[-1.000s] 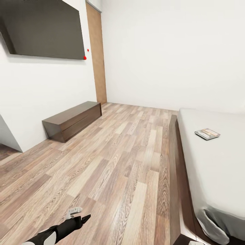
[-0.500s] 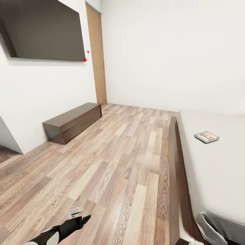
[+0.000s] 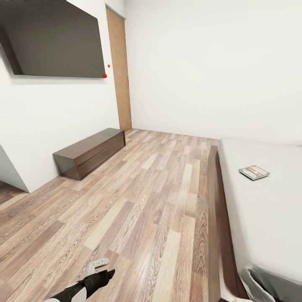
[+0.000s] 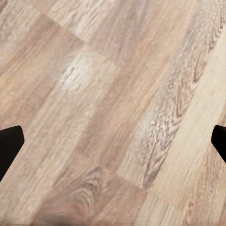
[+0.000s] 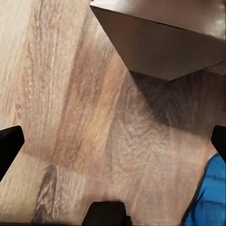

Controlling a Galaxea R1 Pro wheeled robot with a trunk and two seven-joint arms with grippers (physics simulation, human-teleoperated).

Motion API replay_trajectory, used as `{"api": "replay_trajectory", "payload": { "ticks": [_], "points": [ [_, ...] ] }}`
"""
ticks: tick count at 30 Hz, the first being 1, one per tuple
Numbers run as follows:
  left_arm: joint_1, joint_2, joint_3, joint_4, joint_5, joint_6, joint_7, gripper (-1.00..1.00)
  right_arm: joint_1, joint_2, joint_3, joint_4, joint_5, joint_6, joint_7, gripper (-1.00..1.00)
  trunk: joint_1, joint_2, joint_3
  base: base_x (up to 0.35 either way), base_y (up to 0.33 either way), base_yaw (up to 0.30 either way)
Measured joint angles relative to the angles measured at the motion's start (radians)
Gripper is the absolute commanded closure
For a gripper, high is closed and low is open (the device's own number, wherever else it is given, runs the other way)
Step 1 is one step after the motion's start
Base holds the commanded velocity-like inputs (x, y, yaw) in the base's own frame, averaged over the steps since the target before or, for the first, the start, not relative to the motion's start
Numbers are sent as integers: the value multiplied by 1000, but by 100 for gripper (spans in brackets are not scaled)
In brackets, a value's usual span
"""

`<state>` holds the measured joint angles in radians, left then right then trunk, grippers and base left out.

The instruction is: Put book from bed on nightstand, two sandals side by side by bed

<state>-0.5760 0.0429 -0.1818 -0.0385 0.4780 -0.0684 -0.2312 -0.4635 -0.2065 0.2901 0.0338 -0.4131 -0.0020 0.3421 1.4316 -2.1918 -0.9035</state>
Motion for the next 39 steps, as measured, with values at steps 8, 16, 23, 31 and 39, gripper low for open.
{"api": "replay_trajectory", "payload": {
  "ticks": [8,16,23,31,39],
  "points": [
    [0,-4,-1,2,-1,0,13,-100,0,28,4,-1,6,1,-134,-100,-31,56,25,0,0,0],
    [0,-5,0,3,0,-34,14,-100,0,58,4,-1,6,1,-143,-100,-61,112,50,0,0,0],
    [0,-6,-2,3,0,-38,14,-100,1,60,4,-1,6,1,-143,-100,-88,161,72,0,0,0],
    [0,-8,-3,3,0,-40,14,-100,2,60,4,-1,6,0,-143,-100,-119,217,97,0,0,0],
    [1,-8,-3,5,1,-50,14,-100,3,60,4,-1,6,-1,-143,-100,-150,273,122,0,0,0]
  ]
}}
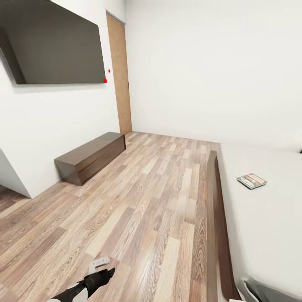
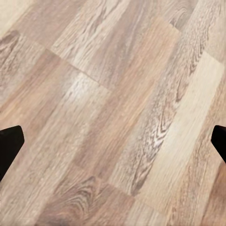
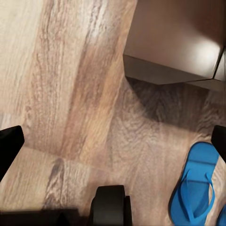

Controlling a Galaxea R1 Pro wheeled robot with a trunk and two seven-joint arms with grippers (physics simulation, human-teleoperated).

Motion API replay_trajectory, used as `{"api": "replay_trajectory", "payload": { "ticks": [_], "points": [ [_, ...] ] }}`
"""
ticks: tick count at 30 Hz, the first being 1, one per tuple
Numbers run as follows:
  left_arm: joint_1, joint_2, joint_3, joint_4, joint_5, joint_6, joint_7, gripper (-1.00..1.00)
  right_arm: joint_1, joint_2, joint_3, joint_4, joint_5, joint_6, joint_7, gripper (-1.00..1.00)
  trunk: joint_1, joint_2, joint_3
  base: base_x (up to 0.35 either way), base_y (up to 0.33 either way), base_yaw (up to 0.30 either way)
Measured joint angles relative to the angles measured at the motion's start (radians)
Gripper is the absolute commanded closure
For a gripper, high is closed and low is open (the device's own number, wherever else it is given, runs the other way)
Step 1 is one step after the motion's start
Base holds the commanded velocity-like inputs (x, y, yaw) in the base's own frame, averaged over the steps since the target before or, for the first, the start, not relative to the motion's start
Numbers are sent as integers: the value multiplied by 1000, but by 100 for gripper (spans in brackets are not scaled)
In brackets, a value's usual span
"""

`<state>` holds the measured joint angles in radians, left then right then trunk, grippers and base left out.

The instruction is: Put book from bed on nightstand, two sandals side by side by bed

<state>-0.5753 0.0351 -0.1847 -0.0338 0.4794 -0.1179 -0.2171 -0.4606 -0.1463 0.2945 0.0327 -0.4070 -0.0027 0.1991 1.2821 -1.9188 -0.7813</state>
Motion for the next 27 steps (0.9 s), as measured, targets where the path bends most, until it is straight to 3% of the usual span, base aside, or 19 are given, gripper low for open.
{"api": "replay_trajectory", "payload": {
  "ticks": [27],
  "points": [
    [1,0,0,10,0,-20,5,-100,0,0,0,0,0,0,1,-100,-104,189,85,0,0,1]
  ]
}}
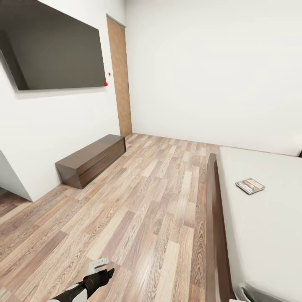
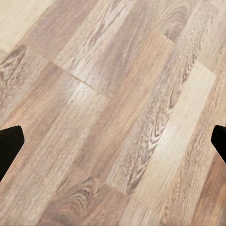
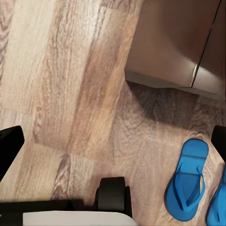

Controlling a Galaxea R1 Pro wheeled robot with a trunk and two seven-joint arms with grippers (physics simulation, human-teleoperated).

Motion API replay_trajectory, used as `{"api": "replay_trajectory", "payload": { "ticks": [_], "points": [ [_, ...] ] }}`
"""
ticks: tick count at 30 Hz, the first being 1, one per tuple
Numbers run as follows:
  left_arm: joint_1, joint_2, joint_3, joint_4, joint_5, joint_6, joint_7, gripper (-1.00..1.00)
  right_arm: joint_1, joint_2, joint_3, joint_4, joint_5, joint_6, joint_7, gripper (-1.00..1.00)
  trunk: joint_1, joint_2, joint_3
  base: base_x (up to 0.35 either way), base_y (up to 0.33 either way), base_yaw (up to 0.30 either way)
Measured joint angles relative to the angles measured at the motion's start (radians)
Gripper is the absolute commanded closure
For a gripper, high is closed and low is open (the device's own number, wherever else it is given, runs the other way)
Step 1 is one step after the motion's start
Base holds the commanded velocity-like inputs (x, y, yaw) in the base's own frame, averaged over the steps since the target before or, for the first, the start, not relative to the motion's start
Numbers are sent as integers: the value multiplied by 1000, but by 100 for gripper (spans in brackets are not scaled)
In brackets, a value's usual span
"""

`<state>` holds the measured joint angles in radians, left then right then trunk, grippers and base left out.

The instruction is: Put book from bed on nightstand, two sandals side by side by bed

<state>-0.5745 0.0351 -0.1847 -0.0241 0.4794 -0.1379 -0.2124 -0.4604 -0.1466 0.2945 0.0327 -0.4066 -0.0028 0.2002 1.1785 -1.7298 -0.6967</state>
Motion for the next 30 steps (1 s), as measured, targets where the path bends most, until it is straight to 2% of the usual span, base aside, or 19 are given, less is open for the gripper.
{"api": "replay_trajectory", "payload": {
  "ticks": [7,30],
  "points": [
    [0,0,0,0,0,0,0,-100,0,0,0,0,0,0,0,-100,-27,49,22,0,0,187],
    [0,0,0,0,0,0,0,-100,0,0,0,0,0,0,0,-100,-115,210,94,0,0,265]
  ]
}}
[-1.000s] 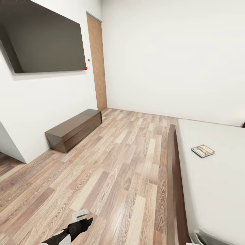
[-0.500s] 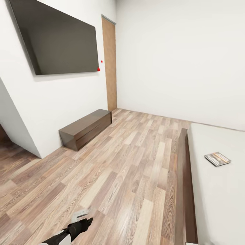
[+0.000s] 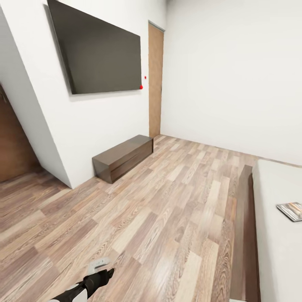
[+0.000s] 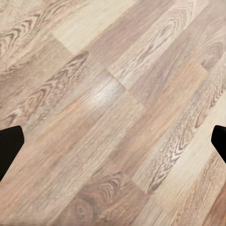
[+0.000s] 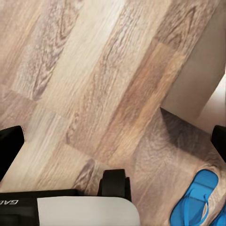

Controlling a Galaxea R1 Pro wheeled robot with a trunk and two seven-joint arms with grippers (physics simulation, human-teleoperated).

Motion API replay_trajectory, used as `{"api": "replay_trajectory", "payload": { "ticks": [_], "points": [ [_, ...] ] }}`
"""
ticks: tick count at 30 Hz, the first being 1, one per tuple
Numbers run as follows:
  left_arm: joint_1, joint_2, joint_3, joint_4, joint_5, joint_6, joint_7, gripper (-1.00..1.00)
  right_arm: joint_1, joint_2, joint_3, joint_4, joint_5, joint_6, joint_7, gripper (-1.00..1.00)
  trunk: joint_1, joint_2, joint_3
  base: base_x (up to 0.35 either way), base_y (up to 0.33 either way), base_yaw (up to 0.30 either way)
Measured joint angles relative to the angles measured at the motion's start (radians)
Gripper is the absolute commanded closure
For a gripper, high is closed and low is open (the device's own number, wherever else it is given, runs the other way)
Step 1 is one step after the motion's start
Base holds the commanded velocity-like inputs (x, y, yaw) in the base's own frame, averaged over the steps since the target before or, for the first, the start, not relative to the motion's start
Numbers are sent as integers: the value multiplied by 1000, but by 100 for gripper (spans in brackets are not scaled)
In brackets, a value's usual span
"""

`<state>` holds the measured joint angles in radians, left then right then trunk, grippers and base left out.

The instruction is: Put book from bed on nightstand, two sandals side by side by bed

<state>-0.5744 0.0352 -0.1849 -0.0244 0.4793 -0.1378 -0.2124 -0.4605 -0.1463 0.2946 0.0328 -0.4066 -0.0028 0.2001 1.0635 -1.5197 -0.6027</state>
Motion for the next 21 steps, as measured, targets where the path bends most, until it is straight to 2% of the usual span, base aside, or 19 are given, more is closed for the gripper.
{"api": "replay_trajectory", "payload": {
  "ticks": [9,21],
  "points": [
    [0,0,0,0,0,0,0,-100,0,0,0,0,1,0,0,-100,-35,63,28,0,0,251],
    [0,0,0,0,0,0,0,-100,0,0,0,-1,0,0,0,-100,-81,147,66,0,0,30]
  ]
}}
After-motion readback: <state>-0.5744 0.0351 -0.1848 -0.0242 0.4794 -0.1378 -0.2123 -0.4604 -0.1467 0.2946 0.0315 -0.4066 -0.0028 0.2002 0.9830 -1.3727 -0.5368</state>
